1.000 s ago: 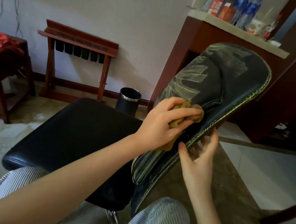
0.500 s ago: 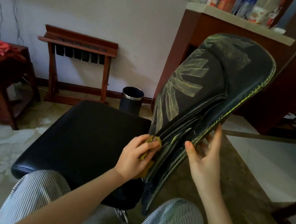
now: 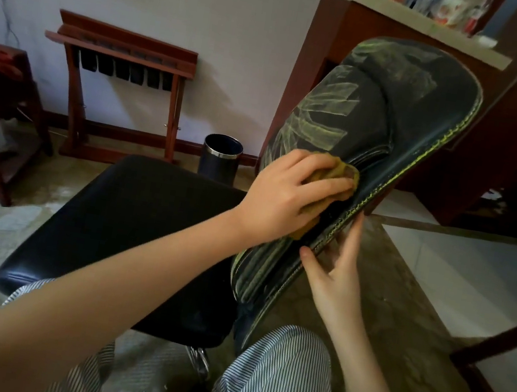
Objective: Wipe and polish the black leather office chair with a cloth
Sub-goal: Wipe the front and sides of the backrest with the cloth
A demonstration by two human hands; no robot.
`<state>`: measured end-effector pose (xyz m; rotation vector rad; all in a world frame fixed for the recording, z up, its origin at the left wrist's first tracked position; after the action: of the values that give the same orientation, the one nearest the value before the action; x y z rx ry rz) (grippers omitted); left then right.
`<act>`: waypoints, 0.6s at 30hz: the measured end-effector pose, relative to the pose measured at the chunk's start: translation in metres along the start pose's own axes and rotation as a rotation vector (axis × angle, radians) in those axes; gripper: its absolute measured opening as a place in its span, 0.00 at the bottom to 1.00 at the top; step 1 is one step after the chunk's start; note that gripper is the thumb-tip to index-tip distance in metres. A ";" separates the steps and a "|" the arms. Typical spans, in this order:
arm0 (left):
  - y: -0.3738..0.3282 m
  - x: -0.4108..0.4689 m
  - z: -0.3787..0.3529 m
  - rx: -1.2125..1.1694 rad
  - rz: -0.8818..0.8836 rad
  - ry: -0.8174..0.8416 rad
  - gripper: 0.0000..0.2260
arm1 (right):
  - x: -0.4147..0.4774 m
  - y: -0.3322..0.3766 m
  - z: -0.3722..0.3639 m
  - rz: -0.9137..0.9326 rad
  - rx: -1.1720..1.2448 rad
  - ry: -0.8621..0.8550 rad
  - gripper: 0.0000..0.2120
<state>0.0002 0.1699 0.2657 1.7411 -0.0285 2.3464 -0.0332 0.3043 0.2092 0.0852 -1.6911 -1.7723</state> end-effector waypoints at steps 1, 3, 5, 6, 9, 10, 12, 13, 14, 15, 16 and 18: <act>0.004 -0.005 -0.003 0.015 -0.021 0.007 0.12 | 0.000 -0.001 0.000 -0.001 -0.008 0.000 0.40; 0.009 -0.019 -0.007 0.041 -0.052 0.022 0.12 | 0.001 -0.004 0.000 -0.001 -0.026 0.004 0.41; 0.009 -0.034 -0.009 0.061 -0.074 0.041 0.11 | 0.003 -0.006 0.000 -0.007 -0.045 0.008 0.41; 0.009 -0.041 -0.009 0.068 -0.082 0.050 0.10 | 0.003 -0.007 0.000 -0.015 -0.048 0.013 0.41; 0.009 -0.065 -0.009 0.081 -0.103 0.089 0.09 | 0.003 -0.011 0.002 -0.043 -0.043 0.029 0.41; 0.010 -0.074 -0.009 0.081 -0.110 0.110 0.09 | 0.003 -0.011 0.002 -0.044 -0.043 0.034 0.41; 0.014 -0.091 -0.009 0.082 -0.113 0.159 0.09 | 0.003 -0.013 0.005 -0.041 -0.045 0.036 0.41; 0.015 -0.098 -0.009 0.086 -0.108 0.184 0.10 | 0.003 -0.014 0.005 -0.038 -0.047 0.032 0.41; 0.016 -0.105 -0.009 0.094 -0.100 0.210 0.10 | 0.003 -0.015 0.006 -0.038 -0.048 0.029 0.41; 0.017 -0.111 -0.008 0.102 -0.093 0.234 0.11 | 0.003 -0.015 0.006 -0.042 -0.047 0.025 0.41; 0.017 -0.117 -0.008 0.105 -0.091 0.258 0.11 | 0.003 -0.015 0.005 -0.044 -0.042 0.023 0.40; 0.018 -0.128 -0.007 0.098 -0.112 0.327 0.12 | 0.003 -0.014 0.005 -0.039 -0.037 0.017 0.41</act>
<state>0.0254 0.1326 0.1446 1.3372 0.2332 2.5521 -0.0439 0.3065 0.1984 0.1171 -1.6546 -1.8260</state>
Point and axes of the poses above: each hand's wrist, its own x-axis towards the middle knuckle, its own z-axis out of the back of the hand, y = z × x, the point moved 3 cm from there along x, towards the middle knuckle, and after that the axes turned 13 degrees about x, right-handed, at the moved point
